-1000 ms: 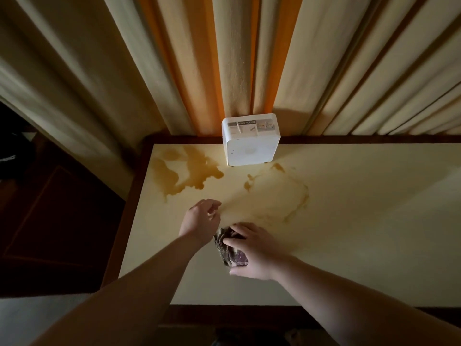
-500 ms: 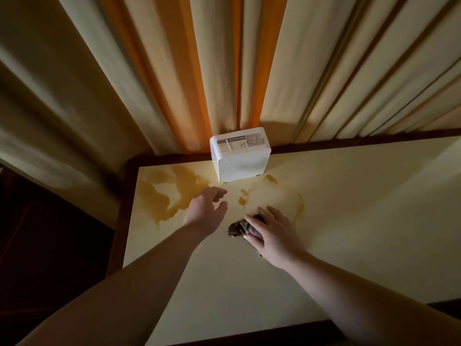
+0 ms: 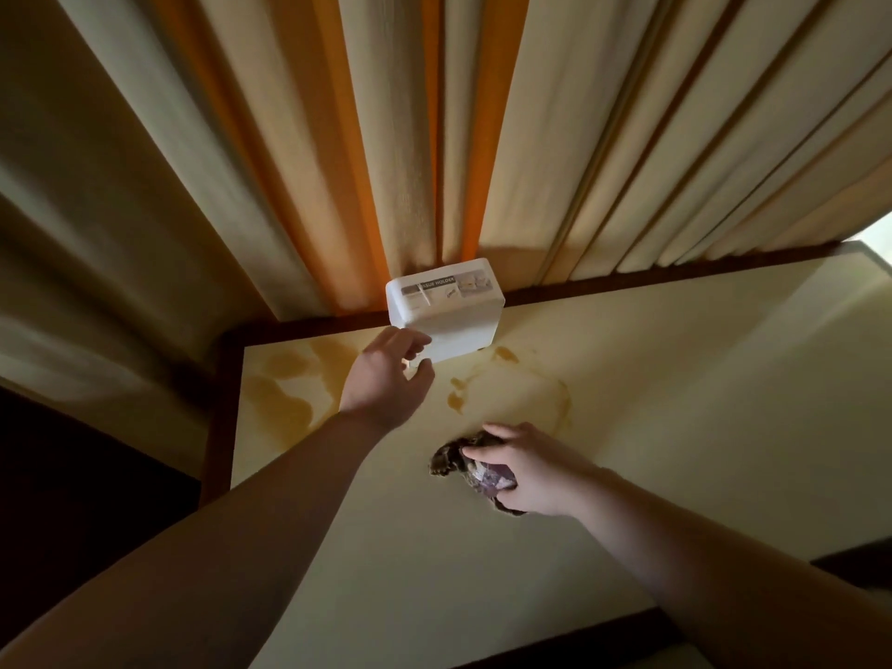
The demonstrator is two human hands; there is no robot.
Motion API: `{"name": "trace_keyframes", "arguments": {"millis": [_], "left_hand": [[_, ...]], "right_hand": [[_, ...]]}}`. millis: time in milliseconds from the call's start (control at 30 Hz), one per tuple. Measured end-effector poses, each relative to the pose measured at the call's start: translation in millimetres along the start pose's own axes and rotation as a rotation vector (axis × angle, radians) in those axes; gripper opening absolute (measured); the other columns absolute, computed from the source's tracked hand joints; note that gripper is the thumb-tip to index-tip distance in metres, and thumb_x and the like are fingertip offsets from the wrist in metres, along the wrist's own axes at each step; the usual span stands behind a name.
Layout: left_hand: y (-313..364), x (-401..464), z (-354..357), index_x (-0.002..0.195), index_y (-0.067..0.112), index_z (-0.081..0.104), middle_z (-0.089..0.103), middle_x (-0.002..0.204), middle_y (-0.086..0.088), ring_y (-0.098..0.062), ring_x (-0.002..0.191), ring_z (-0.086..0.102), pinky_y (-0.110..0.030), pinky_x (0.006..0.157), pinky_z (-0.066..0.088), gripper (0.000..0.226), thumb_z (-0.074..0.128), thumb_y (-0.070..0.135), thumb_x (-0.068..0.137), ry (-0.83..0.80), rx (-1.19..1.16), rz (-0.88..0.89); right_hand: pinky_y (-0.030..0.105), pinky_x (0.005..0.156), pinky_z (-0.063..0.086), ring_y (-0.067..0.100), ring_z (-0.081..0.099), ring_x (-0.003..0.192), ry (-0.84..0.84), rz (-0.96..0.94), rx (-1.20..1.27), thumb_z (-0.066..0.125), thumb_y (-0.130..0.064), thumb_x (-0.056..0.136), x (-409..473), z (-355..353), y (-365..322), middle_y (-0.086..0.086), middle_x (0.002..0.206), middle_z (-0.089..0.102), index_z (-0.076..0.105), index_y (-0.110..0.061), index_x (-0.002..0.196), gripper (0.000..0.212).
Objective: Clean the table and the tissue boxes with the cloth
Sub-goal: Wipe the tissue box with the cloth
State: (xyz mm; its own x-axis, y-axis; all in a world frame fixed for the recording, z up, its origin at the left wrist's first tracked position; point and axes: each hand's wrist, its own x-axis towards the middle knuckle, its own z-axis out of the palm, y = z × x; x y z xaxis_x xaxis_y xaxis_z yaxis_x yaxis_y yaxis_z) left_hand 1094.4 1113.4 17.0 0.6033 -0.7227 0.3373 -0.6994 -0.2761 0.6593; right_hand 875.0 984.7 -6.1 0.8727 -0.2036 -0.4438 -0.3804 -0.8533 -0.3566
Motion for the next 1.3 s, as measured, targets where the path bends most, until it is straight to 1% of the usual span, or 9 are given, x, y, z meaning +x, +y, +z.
{"name": "trace_keyframes", "arguments": {"millis": [167, 300, 467, 567, 700, 800, 933, 1067, 1300], "left_hand": [[12, 27, -10, 0.124, 0.018, 0.067, 0.054, 0.120, -0.003, -0.022, 0.113, 0.054, -0.040, 0.093, 0.055, 0.038, 0.074, 0.021, 0.086, 0.085, 0.082, -0.079], [18, 56, -19, 0.151, 0.028, 0.044, 0.035, 0.156, -0.007, -0.029, 0.143, 0.034, -0.047, 0.116, 0.039, 0.066, 0.069, 0.034, 0.091, -0.157, 0.186, -0.235], [20, 60, -19, 0.152, 0.026, 0.047, 0.038, 0.150, -0.003, -0.025, 0.139, 0.039, -0.040, 0.115, 0.041, 0.060, 0.068, 0.033, 0.095, -0.237, 0.182, -0.256], [19, 52, -16, 0.149, 0.029, 0.052, 0.043, 0.134, -0.001, -0.022, 0.131, 0.040, -0.041, 0.114, 0.041, 0.063, 0.073, 0.042, 0.091, -0.188, 0.201, -0.236], [24, 52, -15, 0.144, 0.036, 0.056, 0.047, 0.121, 0.002, -0.020, 0.119, 0.043, -0.040, 0.106, 0.045, 0.056, 0.066, 0.054, 0.092, -0.201, 0.336, -0.169], [28, 69, -20, 0.142, 0.035, 0.058, 0.052, 0.128, 0.002, -0.021, 0.123, 0.044, -0.047, 0.108, 0.046, 0.045, 0.061, 0.040, 0.098, -0.193, 0.313, -0.090], [38, 115, -23, 0.159, 0.036, 0.034, 0.021, 0.169, 0.003, -0.024, 0.156, 0.013, -0.055, 0.126, 0.016, 0.074, 0.069, 0.023, 0.095, -0.591, 0.329, 0.019], [56, 161, -26, 0.164, 0.037, 0.000, -0.012, 0.172, 0.011, -0.014, 0.157, -0.015, -0.054, 0.125, -0.005, 0.114, 0.082, 0.035, 0.086, -0.967, 0.477, 0.079], [54, 198, -7, 0.161, 0.048, -0.002, -0.002, 0.171, 0.018, -0.018, 0.158, 0.003, -0.058, 0.126, 0.016, 0.144, 0.092, 0.065, 0.054, -1.114, 0.653, 0.112]], "right_hand": [[0.035, 0.094, 0.051, 0.025, 0.059, 0.114, 0.024, -0.020, 0.042, 0.072, -0.019, 0.093, 12, -2, 4, -0.001, 0.129, 0.062, 0.059, -0.035, 0.146, 0.057], [0.024, 0.088, 0.047, 0.015, 0.061, 0.100, 0.118, 0.021, 0.166, 0.075, -0.015, 0.093, 13, -9, 7, -0.003, 0.121, 0.063, 0.061, -0.031, 0.145, 0.056], [0.009, 0.075, 0.050, 0.004, 0.064, 0.089, 0.351, 0.130, 0.425, 0.083, -0.027, 0.088, 13, -41, 15, -0.010, 0.122, 0.068, 0.061, -0.032, 0.144, 0.060], [0.000, 0.079, 0.046, 0.004, 0.066, 0.104, 0.565, 0.206, 0.571, 0.083, -0.033, 0.087, 16, -64, 22, -0.011, 0.129, 0.069, 0.063, -0.030, 0.143, 0.060], [0.023, 0.098, 0.055, 0.005, 0.067, 0.111, 0.757, 0.253, 0.718, 0.079, -0.038, 0.088, 26, -95, 27, -0.010, 0.126, 0.072, 0.062, -0.028, 0.144, 0.059], [0.028, 0.098, 0.056, 0.008, 0.067, 0.111, 0.829, 0.275, 0.774, 0.079, -0.041, 0.089, 37, -112, 32, -0.010, 0.122, 0.072, 0.064, -0.028, 0.141, 0.056], [0.015, 0.073, 0.048, 0.012, 0.067, 0.101, 0.922, 0.299, 0.872, 0.078, -0.042, 0.088, 58, -123, 36, -0.011, 0.105, 0.071, 0.072, -0.026, 0.120, 0.036], [0.031, 0.088, 0.054, 0.014, 0.067, 0.102, 0.959, 0.312, 0.945, 0.079, -0.048, 0.086, 84, -119, 38, -0.009, 0.105, 0.072, 0.073, -0.022, 0.118, 0.042], [0.039, 0.083, 0.058, 0.009, 0.069, 0.087, 0.974, 0.306, 1.052, 0.069, -0.045, 0.096, 103, -97, 30, -0.010, 0.091, 0.075, 0.074, -0.027, 0.104, 0.020]]}}
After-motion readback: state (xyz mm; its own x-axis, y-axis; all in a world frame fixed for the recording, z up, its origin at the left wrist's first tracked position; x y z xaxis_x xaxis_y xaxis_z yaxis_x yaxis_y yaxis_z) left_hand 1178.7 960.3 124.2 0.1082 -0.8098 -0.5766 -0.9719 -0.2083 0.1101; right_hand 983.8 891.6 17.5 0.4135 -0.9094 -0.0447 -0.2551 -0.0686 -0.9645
